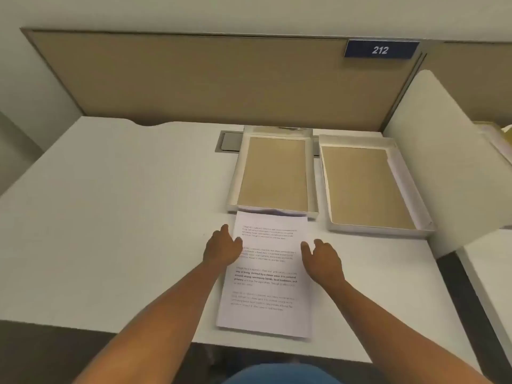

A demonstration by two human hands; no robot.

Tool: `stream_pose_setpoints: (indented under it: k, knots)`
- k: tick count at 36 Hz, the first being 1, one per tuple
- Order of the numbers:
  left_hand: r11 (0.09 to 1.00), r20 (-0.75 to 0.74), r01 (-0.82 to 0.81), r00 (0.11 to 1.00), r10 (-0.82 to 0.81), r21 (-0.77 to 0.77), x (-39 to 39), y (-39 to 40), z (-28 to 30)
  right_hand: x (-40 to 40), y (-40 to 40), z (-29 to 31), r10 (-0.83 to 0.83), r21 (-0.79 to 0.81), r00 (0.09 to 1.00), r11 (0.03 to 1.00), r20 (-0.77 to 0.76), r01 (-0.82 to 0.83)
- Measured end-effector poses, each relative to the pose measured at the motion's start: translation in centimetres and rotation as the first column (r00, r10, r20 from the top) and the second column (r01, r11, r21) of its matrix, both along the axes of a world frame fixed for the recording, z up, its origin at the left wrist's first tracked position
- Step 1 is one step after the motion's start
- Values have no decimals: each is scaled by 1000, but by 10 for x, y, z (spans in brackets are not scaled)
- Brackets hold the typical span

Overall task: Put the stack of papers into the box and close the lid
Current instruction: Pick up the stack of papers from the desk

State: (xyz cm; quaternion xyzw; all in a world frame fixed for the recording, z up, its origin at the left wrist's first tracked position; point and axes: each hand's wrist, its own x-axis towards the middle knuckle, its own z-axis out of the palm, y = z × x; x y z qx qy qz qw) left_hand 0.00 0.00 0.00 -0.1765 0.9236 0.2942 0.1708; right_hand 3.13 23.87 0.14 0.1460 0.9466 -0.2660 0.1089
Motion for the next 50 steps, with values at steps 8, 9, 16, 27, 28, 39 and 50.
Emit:
stream_pose_setpoints:
  k: [8,9,16,27,28,39,50]
  knots:
    - [999,150,13,989,-20,44,4,-13,-14,3,-11,-17,-222,-254,960,931,172,261]
    - [999,152,11,988,-17,42,3,-14,-16,1,-10,-19,-247,-293,948,909,200,298]
    - [999,117,20,993,-23,26,2,-16,-25,-16,-1,-16,-349,-563,845,633,405,532]
    - [999,96,31,995,-28,-29,6,-13,-28,-10,-10,-23,-166,-722,906,555,390,413]
    - [999,97,30,995,-27,-29,7,-13,-28,-9,-10,-24,-161,-724,912,564,376,398]
    - [813,90,-340,936,339,473,16,-20,-23,1,-11,6,-48,-693,999,720,-1,34]
    - [252,184,-221,969,162,942,12,-16,30,-15,-1,64,-10,-794,980,588,-200,-156]
